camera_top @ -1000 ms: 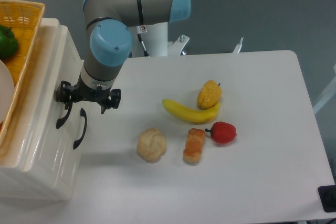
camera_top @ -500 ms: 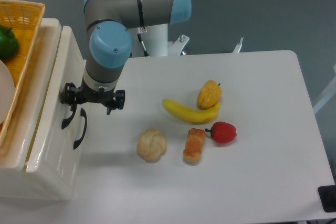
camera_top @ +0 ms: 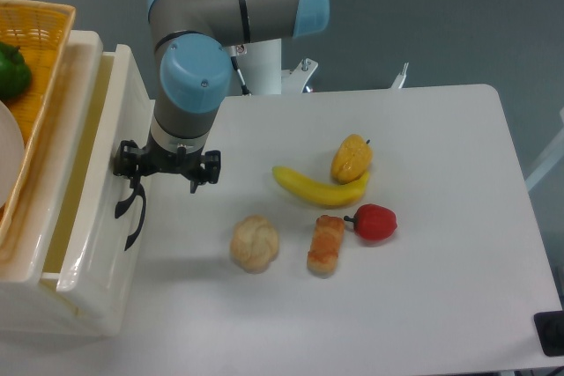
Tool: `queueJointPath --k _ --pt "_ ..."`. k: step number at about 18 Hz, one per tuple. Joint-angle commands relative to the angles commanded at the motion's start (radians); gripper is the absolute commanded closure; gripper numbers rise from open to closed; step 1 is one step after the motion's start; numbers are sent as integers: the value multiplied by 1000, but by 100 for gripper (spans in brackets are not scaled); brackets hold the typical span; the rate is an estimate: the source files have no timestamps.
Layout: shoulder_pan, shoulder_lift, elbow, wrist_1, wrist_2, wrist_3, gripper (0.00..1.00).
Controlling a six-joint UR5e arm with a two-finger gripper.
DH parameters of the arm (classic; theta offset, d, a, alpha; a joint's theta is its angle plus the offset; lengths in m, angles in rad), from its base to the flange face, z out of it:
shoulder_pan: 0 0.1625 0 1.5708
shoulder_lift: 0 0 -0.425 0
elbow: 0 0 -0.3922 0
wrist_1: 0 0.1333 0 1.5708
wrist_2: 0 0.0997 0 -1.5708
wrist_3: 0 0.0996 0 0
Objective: Slide open the top white drawer
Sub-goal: 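Pull the handle away from the cabinet to slide the drawer out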
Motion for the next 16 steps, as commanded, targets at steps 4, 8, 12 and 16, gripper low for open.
queueJointPath --k 4,8,12,16 --pt "20 2 2 2 6 6 0" --pt "29 3 2 0 23 49 0" --pt "40 3 5 0 37 86 0" --pt "51 5 5 0 64 141 0"
